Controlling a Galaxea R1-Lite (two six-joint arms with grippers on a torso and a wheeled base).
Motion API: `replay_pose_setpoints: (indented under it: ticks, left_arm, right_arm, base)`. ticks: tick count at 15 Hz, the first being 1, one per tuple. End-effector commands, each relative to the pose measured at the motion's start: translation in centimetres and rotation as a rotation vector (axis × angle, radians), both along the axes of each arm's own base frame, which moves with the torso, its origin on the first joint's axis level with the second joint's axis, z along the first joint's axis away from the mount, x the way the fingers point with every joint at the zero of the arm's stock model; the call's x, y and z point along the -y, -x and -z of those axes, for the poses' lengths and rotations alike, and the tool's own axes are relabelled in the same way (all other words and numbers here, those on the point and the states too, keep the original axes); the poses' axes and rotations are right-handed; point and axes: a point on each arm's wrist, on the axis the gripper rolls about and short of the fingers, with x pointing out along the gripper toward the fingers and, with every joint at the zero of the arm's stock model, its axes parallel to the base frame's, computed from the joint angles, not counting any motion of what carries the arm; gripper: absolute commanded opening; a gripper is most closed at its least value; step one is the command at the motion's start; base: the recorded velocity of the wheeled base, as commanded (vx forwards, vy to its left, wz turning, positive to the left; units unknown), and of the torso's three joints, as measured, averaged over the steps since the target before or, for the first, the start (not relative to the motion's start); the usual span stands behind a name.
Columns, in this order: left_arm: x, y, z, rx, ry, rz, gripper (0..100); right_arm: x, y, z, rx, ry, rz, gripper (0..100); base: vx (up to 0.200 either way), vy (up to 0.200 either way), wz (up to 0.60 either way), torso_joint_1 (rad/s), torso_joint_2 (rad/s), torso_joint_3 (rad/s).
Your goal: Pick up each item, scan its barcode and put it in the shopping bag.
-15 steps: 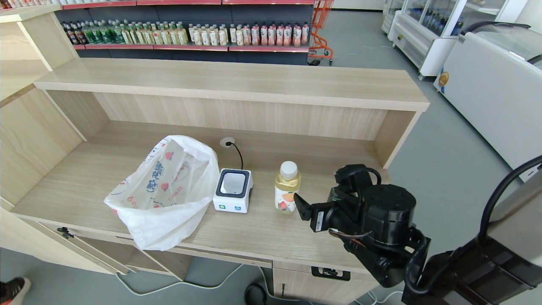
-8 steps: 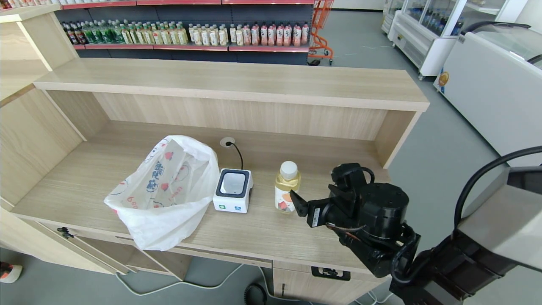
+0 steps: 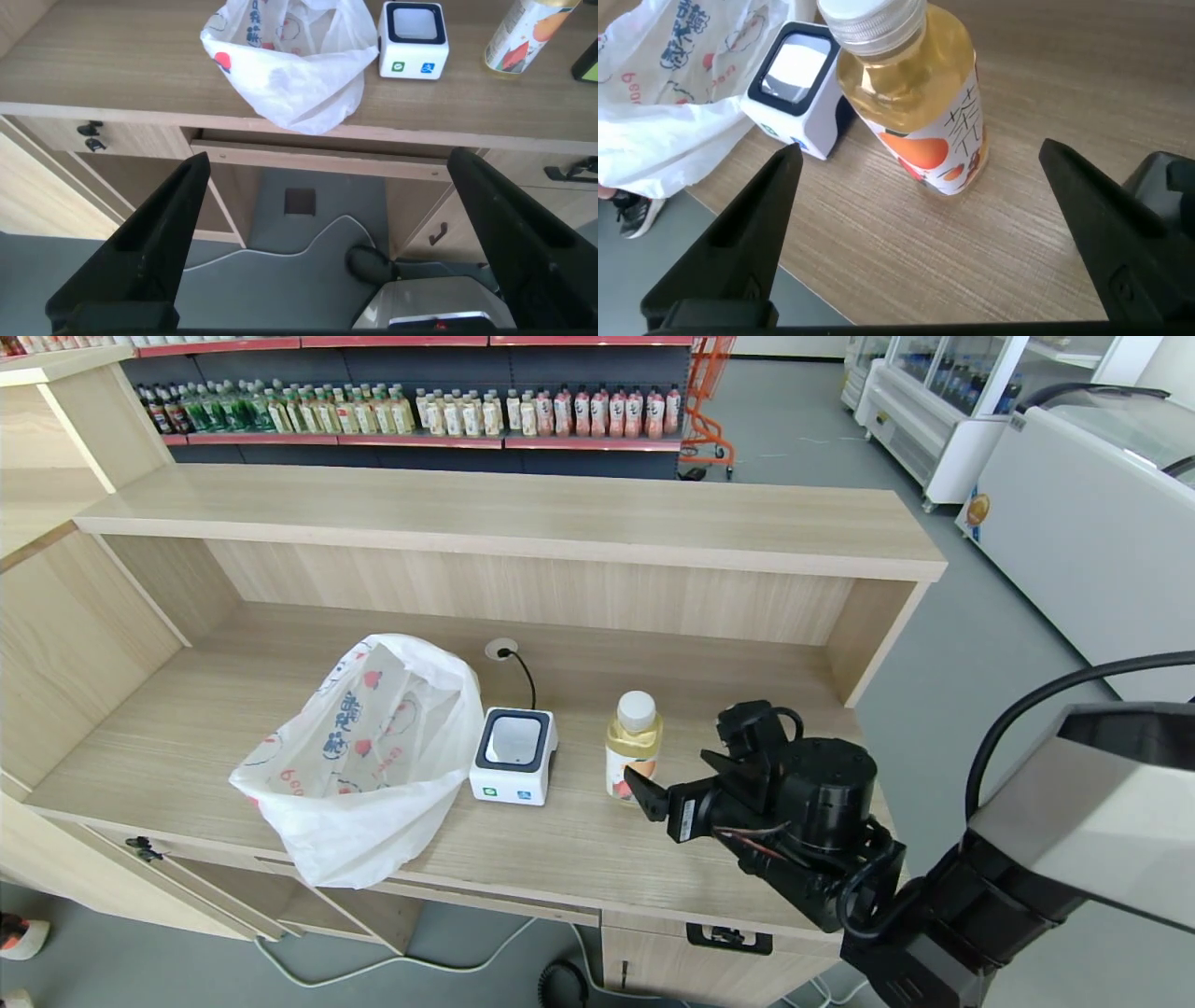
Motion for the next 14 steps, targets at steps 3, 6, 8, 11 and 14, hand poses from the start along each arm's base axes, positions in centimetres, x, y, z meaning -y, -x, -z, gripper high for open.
replay_pose_setpoints:
  ticks: [3, 6, 8, 11, 14]
  left_arm:
    - [0.0, 0.0, 0.0, -0.001, 0.0, 0.0, 100]
    - [0.0, 0.0, 0.0, -0.001, 0.0, 0.0, 100]
    - [0.0, 0.0, 0.0, -0.001, 0.0, 0.0, 100]
    - [0.0, 0.0, 0.0, -0.001, 0.0, 0.0, 100]
    - [0.0, 0.0, 0.0, -0.001, 0.0, 0.0, 100]
  right_arm:
    - [-0.3, -1.1, 1.0, -0.034, 0.018, -0.025, 100]
    - [-0.9, -2.0, 1.4, -0.036, 0.011, -0.086, 100]
    - [-1.0, -2.8, 1.8, -0.038, 0.013, -0.12, 100]
    - [-1.1, -4.2, 2.3, -0.05, 0.026, -0.105, 100]
    - [-1.9, -5.4, 2.4, -0.045, 0.028, -0.105, 100]
  base:
    - [0.0, 0.0, 0.0, 0.0, 0.0, 0.0]
    - [0.0, 0.0, 0.0, 0.0, 0.0, 0.0]
    - [0.0, 0.0, 0.0, 0.0, 0.0, 0.0]
    - [0.0, 0.0, 0.0, 0.0, 0.0, 0.0]
    - [0.0, 0.0, 0.0, 0.0, 0.0, 0.0]
